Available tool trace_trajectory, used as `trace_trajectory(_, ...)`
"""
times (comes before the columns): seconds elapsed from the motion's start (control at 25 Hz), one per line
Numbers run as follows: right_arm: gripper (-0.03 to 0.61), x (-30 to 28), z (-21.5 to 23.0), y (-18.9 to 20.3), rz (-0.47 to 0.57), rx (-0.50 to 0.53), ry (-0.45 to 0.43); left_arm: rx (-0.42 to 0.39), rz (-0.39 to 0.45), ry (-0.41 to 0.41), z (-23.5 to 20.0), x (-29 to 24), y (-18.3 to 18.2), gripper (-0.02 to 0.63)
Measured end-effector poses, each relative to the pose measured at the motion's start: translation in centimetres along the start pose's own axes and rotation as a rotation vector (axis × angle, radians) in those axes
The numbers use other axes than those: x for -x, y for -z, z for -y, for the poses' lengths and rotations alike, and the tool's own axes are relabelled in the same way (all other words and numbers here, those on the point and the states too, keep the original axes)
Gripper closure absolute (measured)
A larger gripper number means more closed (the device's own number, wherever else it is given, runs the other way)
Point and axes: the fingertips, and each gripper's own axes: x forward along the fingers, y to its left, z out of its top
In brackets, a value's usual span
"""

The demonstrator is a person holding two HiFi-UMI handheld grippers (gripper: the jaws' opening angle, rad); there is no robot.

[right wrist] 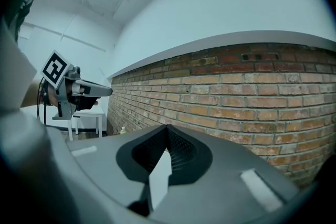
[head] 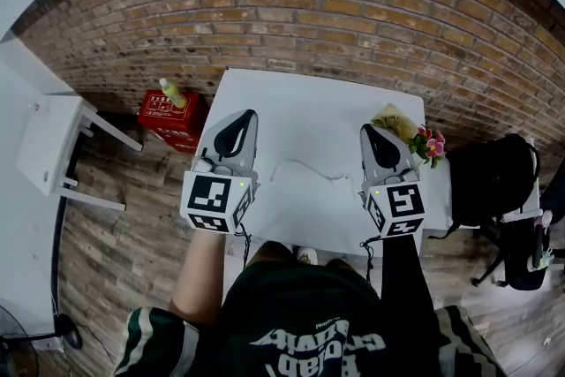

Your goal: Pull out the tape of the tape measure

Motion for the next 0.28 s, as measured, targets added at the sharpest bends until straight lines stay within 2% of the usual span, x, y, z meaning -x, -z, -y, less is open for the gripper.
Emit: trace_trajectory(0.28, 0.565, 0.11, 0.33, -0.05, -0.004, 0.001, 0.011, -0.009, -0.016, 0.002, -0.01, -0.17, 0.3, 0.607)
